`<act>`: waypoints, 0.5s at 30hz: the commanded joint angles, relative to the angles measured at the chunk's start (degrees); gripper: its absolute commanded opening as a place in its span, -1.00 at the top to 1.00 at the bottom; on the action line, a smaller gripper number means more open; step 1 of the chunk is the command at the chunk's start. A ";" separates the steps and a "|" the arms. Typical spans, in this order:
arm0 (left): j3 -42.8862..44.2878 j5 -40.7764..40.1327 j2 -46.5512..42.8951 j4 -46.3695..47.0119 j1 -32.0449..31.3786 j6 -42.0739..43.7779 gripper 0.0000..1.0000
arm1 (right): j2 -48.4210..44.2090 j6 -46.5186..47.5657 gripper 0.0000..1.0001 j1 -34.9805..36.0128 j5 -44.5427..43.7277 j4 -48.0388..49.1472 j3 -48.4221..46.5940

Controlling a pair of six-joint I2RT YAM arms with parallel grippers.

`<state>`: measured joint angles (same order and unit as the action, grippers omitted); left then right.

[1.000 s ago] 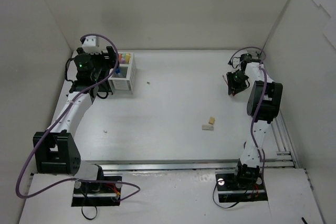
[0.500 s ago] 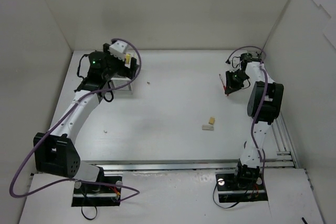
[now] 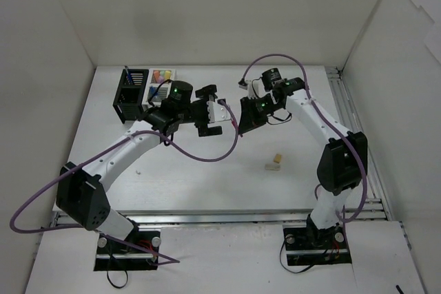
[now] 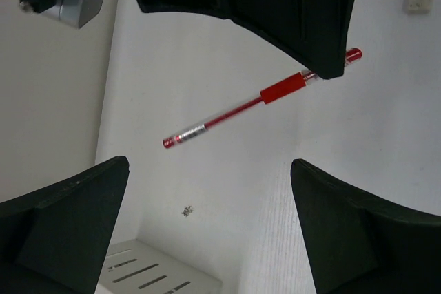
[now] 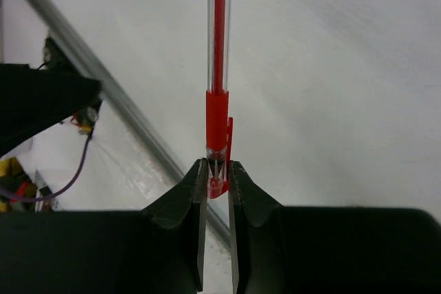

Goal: Sort the stationery into containers
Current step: Place the pen in the storage box.

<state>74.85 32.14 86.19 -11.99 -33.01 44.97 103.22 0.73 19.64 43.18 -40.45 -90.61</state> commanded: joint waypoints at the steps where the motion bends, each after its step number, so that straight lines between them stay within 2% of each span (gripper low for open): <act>1: 0.74 5.47 -4.01 -2.51 -0.47 10.57 -0.99 | -3.82 -3.63 1.00 1.01 8.47 -1.74 1.39; 5: 0.82 4.69 -4.54 -7.07 -2.31 14.61 -0.94 | -4.60 -4.86 1.00 3.64 11.75 -1.65 2.02; 9: 1.88 2.23 -3.23 -9.45 -4.33 15.06 -0.84 | -5.40 -6.09 1.00 4.53 13.16 -1.57 1.32; 11: 2.14 1.87 -2.79 -9.89 -4.86 14.79 -0.72 | -4.70 -7.23 1.00 5.14 13.68 -1.65 0.87; 15: 2.58 -1.10 -1.65 -10.16 -7.06 14.88 -0.30 | -3.11 -9.08 1.00 5.76 16.32 -1.57 -1.41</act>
<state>74.37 32.45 84.73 -22.13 -38.94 57.65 101.45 -5.87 24.73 54.92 -41.43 -88.68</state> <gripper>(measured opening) 0.674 0.108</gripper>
